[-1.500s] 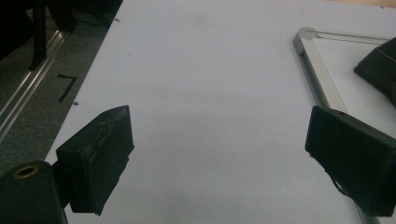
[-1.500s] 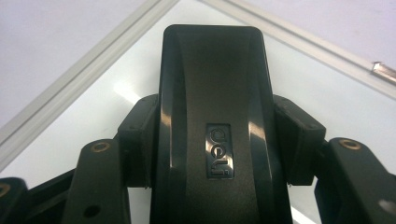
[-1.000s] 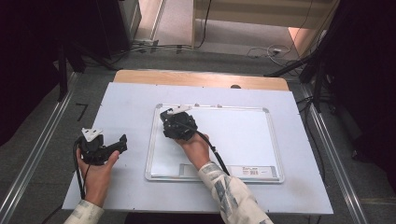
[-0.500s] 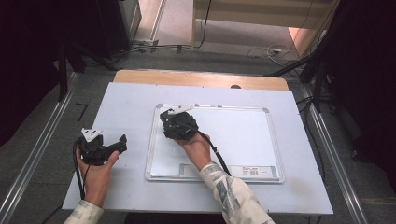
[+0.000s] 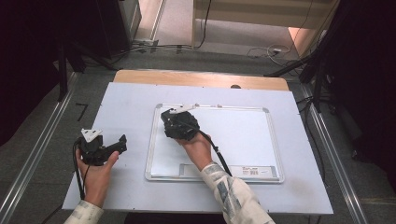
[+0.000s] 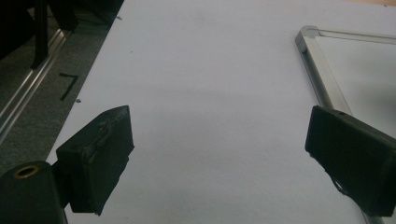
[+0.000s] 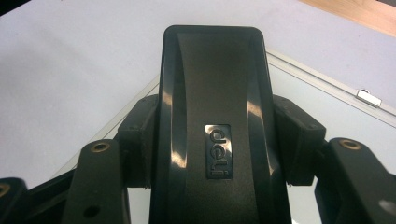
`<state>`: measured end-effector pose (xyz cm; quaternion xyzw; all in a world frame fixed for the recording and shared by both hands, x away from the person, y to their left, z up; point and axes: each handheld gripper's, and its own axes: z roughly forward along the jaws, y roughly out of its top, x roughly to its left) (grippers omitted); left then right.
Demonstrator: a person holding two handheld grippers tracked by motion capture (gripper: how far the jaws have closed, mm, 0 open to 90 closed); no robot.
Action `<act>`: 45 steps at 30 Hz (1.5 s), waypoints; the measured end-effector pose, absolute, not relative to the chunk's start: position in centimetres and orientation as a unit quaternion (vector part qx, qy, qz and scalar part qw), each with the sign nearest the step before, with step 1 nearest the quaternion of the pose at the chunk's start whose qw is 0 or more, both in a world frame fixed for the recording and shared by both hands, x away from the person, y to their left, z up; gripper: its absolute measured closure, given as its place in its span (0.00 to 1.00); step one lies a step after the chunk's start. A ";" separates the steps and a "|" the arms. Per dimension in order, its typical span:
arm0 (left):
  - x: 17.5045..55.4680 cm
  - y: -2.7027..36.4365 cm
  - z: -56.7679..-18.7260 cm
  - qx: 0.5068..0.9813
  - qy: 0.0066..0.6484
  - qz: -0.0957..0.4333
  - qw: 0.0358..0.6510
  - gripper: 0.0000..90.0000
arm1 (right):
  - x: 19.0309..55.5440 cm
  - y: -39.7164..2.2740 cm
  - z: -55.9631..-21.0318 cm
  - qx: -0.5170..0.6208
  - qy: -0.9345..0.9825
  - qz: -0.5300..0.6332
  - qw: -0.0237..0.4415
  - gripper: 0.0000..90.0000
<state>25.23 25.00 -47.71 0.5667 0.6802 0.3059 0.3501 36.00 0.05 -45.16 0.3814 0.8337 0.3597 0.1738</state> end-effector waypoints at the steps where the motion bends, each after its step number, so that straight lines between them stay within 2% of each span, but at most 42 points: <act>1: 25.2 25.0 -47.7 0.567 0.680 0.306 0.350 0.09 | 36.0 0.0 -45.1 0.381 0.834 0.360 0.175 0.42; 45: 25.5 24.7 -47.8 0.571 0.677 0.305 0.350 0.09 | 36.5 -4.3 -44.6 0.412 0.814 0.360 0.194 0.42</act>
